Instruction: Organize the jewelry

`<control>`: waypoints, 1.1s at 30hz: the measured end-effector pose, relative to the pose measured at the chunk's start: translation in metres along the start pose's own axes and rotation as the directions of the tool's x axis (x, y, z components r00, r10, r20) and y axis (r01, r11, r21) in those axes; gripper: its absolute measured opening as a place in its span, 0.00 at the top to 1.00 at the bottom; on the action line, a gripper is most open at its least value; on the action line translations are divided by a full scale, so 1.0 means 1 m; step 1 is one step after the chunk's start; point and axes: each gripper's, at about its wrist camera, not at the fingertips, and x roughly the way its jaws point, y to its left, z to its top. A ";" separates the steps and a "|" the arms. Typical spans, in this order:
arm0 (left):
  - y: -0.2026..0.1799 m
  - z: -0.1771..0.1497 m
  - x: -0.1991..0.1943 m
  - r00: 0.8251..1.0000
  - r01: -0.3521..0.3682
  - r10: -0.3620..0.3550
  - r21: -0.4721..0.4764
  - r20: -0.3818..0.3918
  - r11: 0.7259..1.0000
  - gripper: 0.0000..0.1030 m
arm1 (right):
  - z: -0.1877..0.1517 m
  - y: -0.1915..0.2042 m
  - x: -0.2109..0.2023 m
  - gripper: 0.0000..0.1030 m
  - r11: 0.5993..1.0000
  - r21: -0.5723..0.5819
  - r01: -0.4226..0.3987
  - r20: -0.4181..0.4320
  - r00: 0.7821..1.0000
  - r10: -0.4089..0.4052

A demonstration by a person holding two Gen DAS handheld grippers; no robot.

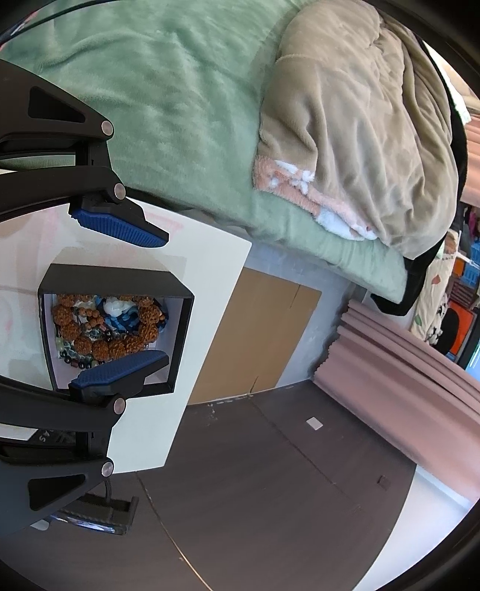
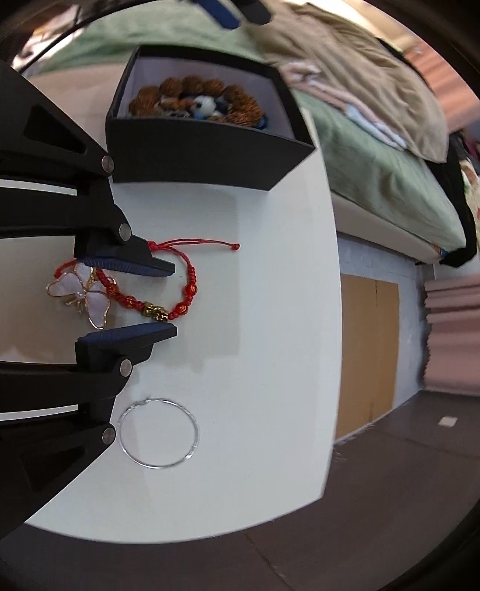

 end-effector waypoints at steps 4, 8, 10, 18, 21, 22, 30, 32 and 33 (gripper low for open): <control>-0.006 -0.002 0.000 1.000 0.001 -0.001 0.011 -0.004 1.000 0.43 | 0.001 -0.012 -0.002 0.93 0.999 0.037 -0.013 0.007 1.000 0.013; -0.014 -0.006 0.001 1.000 0.008 -0.007 0.035 -0.012 0.999 0.42 | -0.002 -0.038 -0.023 0.93 0.987 0.120 -0.105 0.062 0.993 0.098; -0.019 -0.009 0.001 1.000 0.012 -0.011 0.046 -0.014 0.999 0.42 | -0.006 -0.054 -0.046 0.93 0.971 0.165 -0.172 0.130 0.980 0.151; -0.058 -0.037 0.003 0.998 0.044 -0.037 0.164 -0.045 0.985 0.42 | -0.026 -0.087 -0.088 0.93 0.930 0.234 -0.282 0.251 0.942 0.223; -0.073 -0.048 0.004 0.997 0.058 -0.048 0.208 -0.055 0.976 0.42 | -0.031 -0.093 -0.094 0.93 0.930 0.243 -0.277 0.269 0.940 0.210; -0.078 -0.051 0.005 0.997 0.064 -0.052 0.221 -0.061 0.973 0.42 | -0.033 -0.097 -0.097 0.93 0.928 0.249 -0.278 0.273 0.939 0.209; -0.118 -0.085 0.010 0.992 0.106 -0.075 0.358 -0.101 0.928 0.42 | -0.044 -0.126 -0.108 0.93 0.911 0.298 -0.287 0.296 0.935 0.198; -0.129 -0.096 0.011 0.991 0.114 -0.074 0.401 -0.113 0.909 0.42 | -0.048 -0.134 -0.111 0.93 0.908 0.306 -0.287 0.302 0.933 0.194; -0.132 -0.099 0.013 0.990 0.116 -0.072 0.418 -0.120 0.901 0.42 | -0.051 -0.139 -0.113 0.93 0.905 0.312 -0.289 0.306 0.932 0.192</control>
